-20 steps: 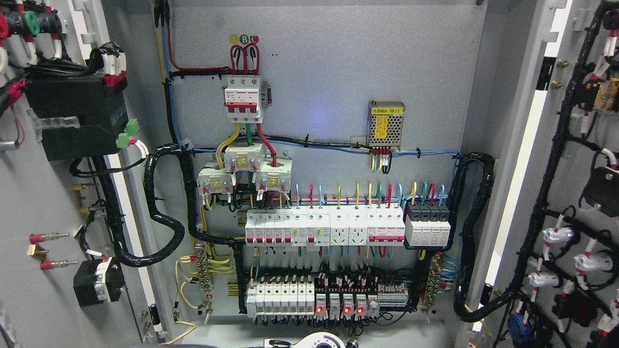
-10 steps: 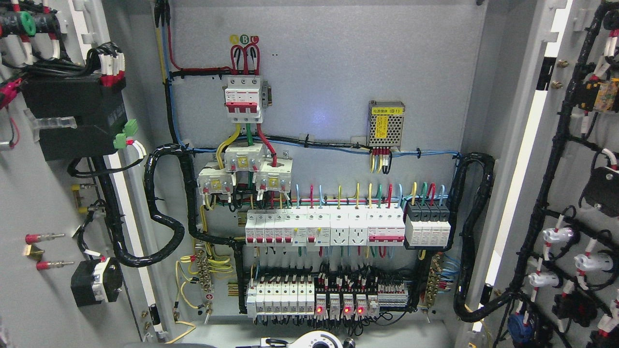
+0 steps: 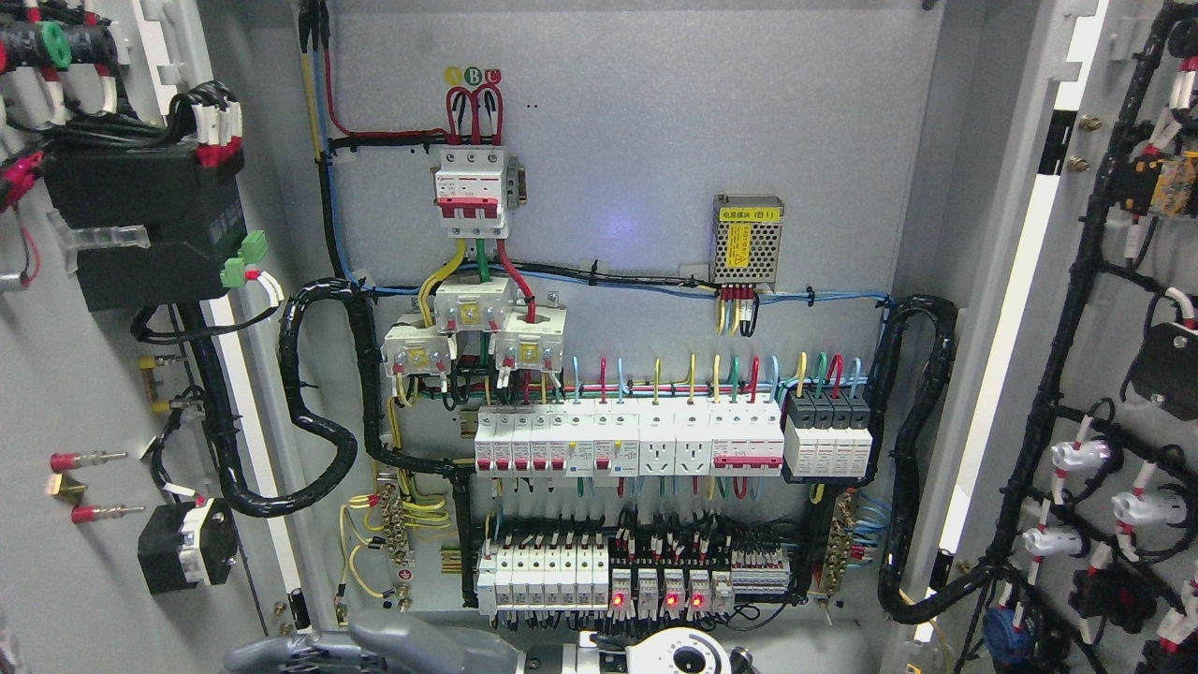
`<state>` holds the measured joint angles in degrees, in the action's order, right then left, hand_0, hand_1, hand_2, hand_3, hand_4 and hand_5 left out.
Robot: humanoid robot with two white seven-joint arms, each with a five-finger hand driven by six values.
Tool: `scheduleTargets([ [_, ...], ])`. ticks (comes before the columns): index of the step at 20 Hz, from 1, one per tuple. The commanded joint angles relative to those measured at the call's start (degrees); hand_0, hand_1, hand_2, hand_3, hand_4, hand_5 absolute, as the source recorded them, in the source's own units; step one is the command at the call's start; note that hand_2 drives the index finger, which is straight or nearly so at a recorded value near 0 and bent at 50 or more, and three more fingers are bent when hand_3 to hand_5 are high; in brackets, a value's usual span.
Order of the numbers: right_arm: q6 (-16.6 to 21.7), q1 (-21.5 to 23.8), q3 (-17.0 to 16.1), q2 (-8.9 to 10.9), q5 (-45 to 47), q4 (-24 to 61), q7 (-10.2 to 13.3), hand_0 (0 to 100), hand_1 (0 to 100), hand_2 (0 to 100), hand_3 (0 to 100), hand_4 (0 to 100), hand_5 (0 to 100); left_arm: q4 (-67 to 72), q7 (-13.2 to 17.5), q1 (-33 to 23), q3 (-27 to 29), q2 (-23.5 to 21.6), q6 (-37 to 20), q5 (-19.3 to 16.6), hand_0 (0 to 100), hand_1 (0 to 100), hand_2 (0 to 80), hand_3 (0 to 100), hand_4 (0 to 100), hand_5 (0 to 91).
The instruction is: Open door with both hands
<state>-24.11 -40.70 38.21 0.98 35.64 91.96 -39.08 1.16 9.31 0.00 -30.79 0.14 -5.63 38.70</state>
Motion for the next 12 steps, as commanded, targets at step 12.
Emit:
scheduleTargets([
  [12,10.32,11.77,-6.30,5.70,-4.25,10.95,15.69,0,0,0,0,0,0,0.51,1.85,0.18,0.02,-0.06,0.09,0.06,0,0,0.0,0,0,0.0],
])
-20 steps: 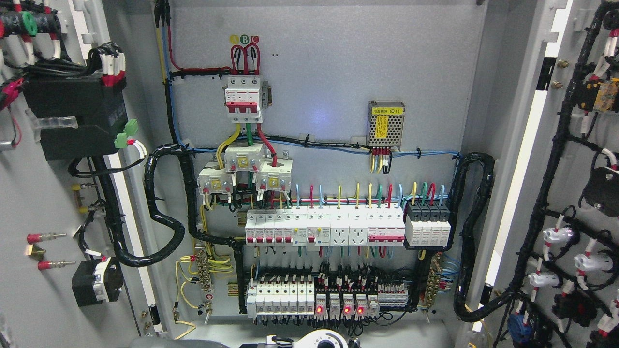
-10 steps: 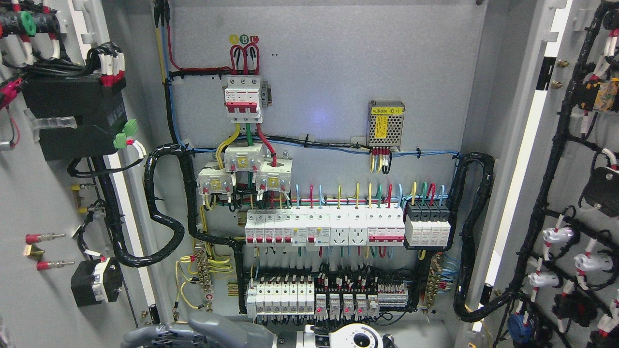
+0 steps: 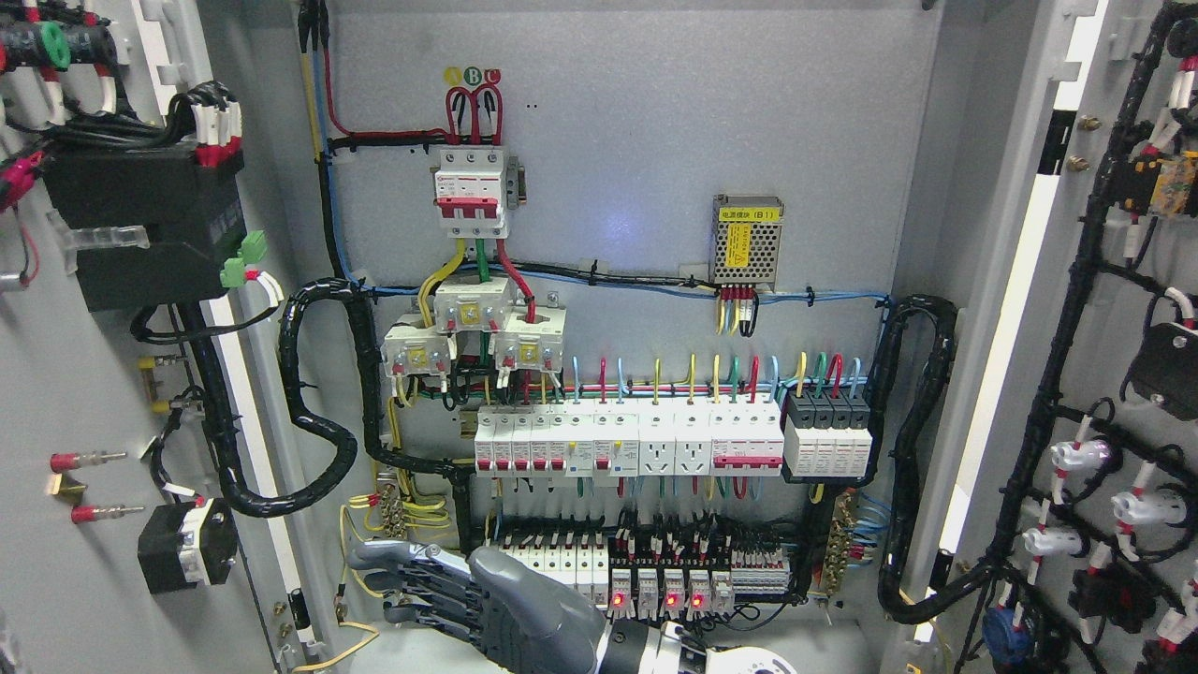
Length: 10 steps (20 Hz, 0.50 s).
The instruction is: Open door with both hands
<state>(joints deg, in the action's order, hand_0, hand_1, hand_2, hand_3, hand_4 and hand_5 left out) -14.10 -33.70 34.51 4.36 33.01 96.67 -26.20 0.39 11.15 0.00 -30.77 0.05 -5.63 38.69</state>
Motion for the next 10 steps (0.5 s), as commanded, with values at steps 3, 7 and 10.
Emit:
scheduleTargets([
  [3,0.74,7.33,-3.66,2.40,-2.77,7.13,5.19,0,0,0,0,0,0,1.37,0.02,0.27,0.01,-0.13,0.10,-0.02,0,0,0.0,0,0,0.0],
  [7,2.05,11.19,-5.41,2.67,-5.50,10.03,5.37,0,0,0,0,0,0,1.46,0.02,0.27,0.01,-0.31,0.10,-0.10,0,0,0.0,0,0,0.0],
  [10,6.08,14.44,-7.26,2.93,-5.50,11.52,5.28,0,0,0,0,0,0,1.55,0.02,0.44,0.01,-0.31,0.10,-0.10,0,0,0.0,0,0,0.0],
])
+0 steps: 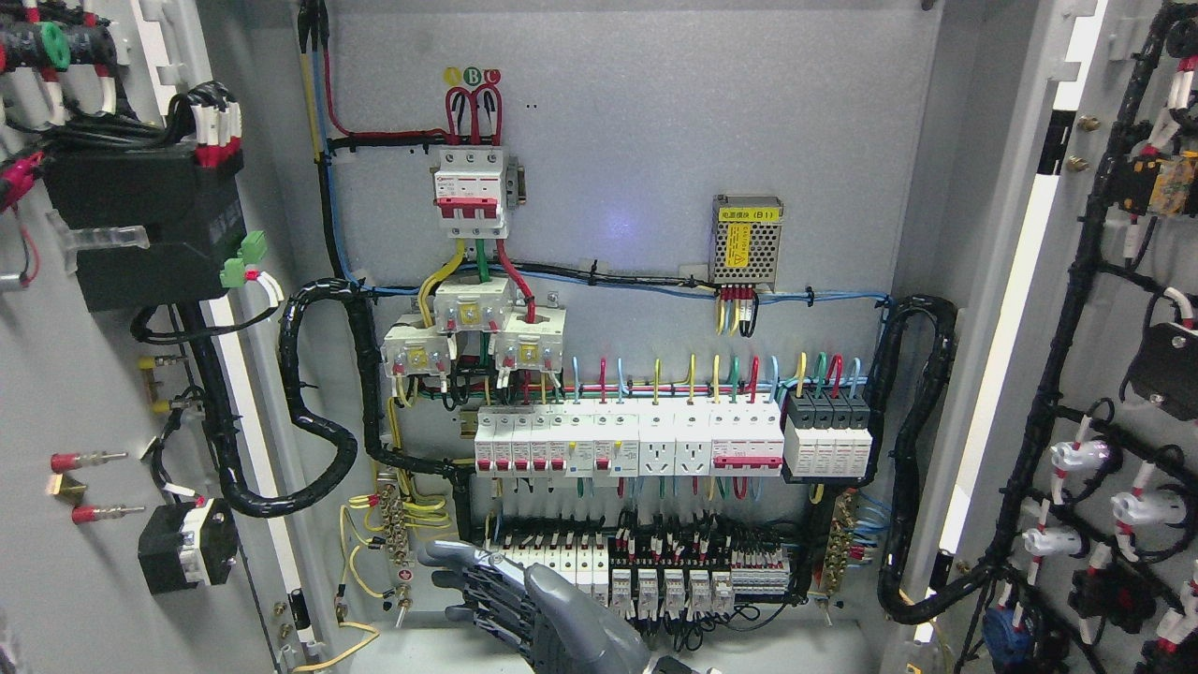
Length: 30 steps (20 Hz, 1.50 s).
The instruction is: Open door with both hands
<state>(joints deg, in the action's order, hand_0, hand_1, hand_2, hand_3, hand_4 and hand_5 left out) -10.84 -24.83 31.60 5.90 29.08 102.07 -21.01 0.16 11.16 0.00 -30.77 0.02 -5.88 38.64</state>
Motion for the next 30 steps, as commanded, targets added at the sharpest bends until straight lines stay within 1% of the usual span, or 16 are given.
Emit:
scheduleTargets([
  [1,4.50,6.72,-4.78,1.92,-1.57,6.91,0.09,0,0,0,0,0,0,1.86,0.00,0.44,0.00,-0.29,0.34,-0.05,0,0,0.0,0,0,0.0],
  [3,6.00,8.65,-5.58,3.32,-1.48,7.88,0.00,0,0,0,0,0,0,1.86,0.00,0.44,0.00,-0.38,0.34,-0.05,0,0,0.0,0,0,0.0],
  [5,6.18,9.63,-6.98,4.55,-1.39,8.84,-0.08,0,0,0,0,0,0,1.86,0.00,0.44,0.00,-0.29,0.34,-0.05,0,0,0.0,0,0,0.0],
  [8,6.18,13.04,-9.79,5.08,-1.22,12.44,-0.44,0,0,0,0,0,0,1.86,0.00,0.44,0.00,-0.38,0.34,-0.05,0,0,0.0,0,0,0.0],
  [9,6.18,14.01,-10.23,5.17,-1.13,13.49,-0.52,0,0,0,0,0,0,1.86,0.00,0.44,-0.08,-0.29,0.34,-0.05,0,0,0.0,0,0,0.0],
  [12,6.18,17.44,-11.20,6.40,-1.21,17.36,-0.52,0,0,0,0,0,0,1.86,-0.08,0.44,-0.08,-0.20,0.34,-0.05,0,0,0.0,0,0,0.0],
  [13,6.36,18.41,-11.55,7.19,-1.22,17.55,-0.52,0,0,0,0,0,0,1.86,0.00,0.44,-0.08,-0.20,0.34,-0.05,0,0,0.0,0,0,0.0],
  [15,7.41,19.99,-12.17,7.63,-1.22,17.55,-0.52,0,0,0,0,0,0,1.86,0.00,0.44,-0.08,-0.20,0.34,-0.05,0,0,0.0,0,0,0.0],
  [16,8.46,21.57,-12.61,7.90,-1.22,17.55,-0.52,0,0,0,0,0,0,1.86,0.00,0.44,-0.08,-0.29,0.34,-0.05,0,0,0.0,0,0,0.0],
  [18,11.79,23.68,-12.96,7.99,-1.22,17.55,-0.52,0,0,0,0,0,0,1.77,0.00,0.44,-0.08,-0.20,0.34,-0.05,0,0,0.0,0,0,0.0],
  [22,17.95,26.76,-13.84,8.07,-1.22,17.55,-0.52,0,0,0,0,0,0,1.86,-0.09,0.44,-0.08,-0.20,0.34,-0.14,0,0,0.0,0,0,0.0],
  [25,21.55,29.48,-15.07,7.99,-1.22,17.55,-0.52,0,0,0,0,0,0,1.95,-0.09,0.44,-0.43,-0.11,0.34,-0.23,0,0,0.0,0,0,0.0],
  [28,24.63,32.38,-15.34,8.07,-1.22,17.55,-0.52,0,0,0,0,0,0,1.07,-0.09,1.49,-0.35,-0.38,0.25,-0.23,0,0,0.0,0,0,0.0],
  [29,25.95,33.44,-15.51,7.99,-1.22,17.55,-0.52,0,0,0,0,0,0,0.03,-0.09,1.76,-0.52,-0.46,0.17,-0.66,0,0,0.0,0,0,0.0],
  [30,27.18,34.14,-16.03,8.07,-1.22,17.55,-0.52,0,0,0,0,0,0,-1.81,-0.09,1.67,-0.70,-0.46,0.17,-2.06,0,0,0.0,0,0,0.0],
])
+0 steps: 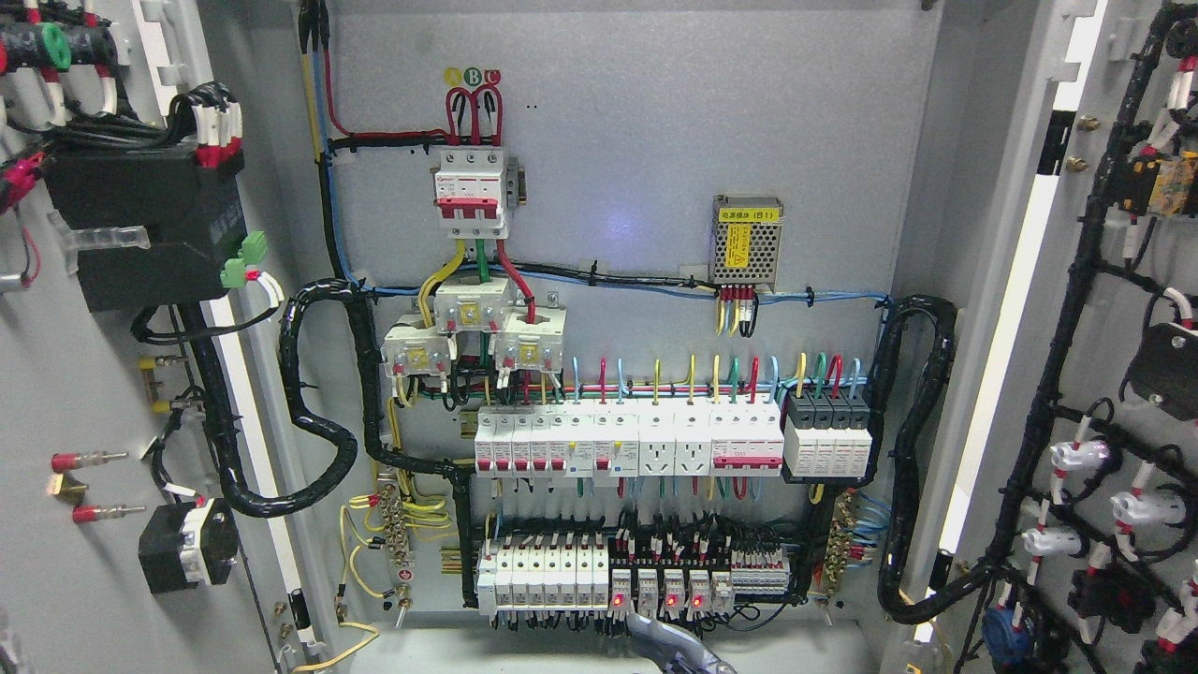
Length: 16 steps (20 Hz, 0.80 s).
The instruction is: Open door with both hands
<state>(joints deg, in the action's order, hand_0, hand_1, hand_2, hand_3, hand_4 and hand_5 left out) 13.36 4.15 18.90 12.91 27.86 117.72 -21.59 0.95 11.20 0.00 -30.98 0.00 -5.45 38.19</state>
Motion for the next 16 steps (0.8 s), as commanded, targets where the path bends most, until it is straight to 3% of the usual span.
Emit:
scheduleTargets([
  [1,3.68,5.77,-3.86,0.98,0.00,1.90,0.05,0,0,0,0,0,0,-5.32,-0.12,1.23,-0.40,-0.79,-0.26,-3.71,0,0,0.0,0,0,0.0],
  [5,4.39,7.27,-7.64,0.98,0.00,1.90,0.05,0,0,0,0,0,0,-12.98,-0.12,0.52,0.04,-2.55,-0.35,-13.04,0,0,0.0,0,0,0.0],
  [11,4.56,9.64,-10.19,0.63,0.00,1.90,0.05,0,0,0,0,0,0,-25.10,-0.39,-2.20,-0.57,-3.51,-3.86,-14.45,0,0,0.0,0,0,0.0],
  [14,4.65,11.14,-10.72,0.71,0.00,1.90,0.05,0,0,0,0,0,0,-31.51,-0.39,-3.86,-0.14,-5.01,-3.86,-20.59,0,0,0.0,0,0,0.0],
  [16,5.35,11.66,-11.95,0.80,0.00,1.82,0.14,0,0,0,0,0,0,-36.69,-0.30,-5.88,0.04,-6.32,-3.86,-22.62,0,0,0.0,0,0,0.0],
])
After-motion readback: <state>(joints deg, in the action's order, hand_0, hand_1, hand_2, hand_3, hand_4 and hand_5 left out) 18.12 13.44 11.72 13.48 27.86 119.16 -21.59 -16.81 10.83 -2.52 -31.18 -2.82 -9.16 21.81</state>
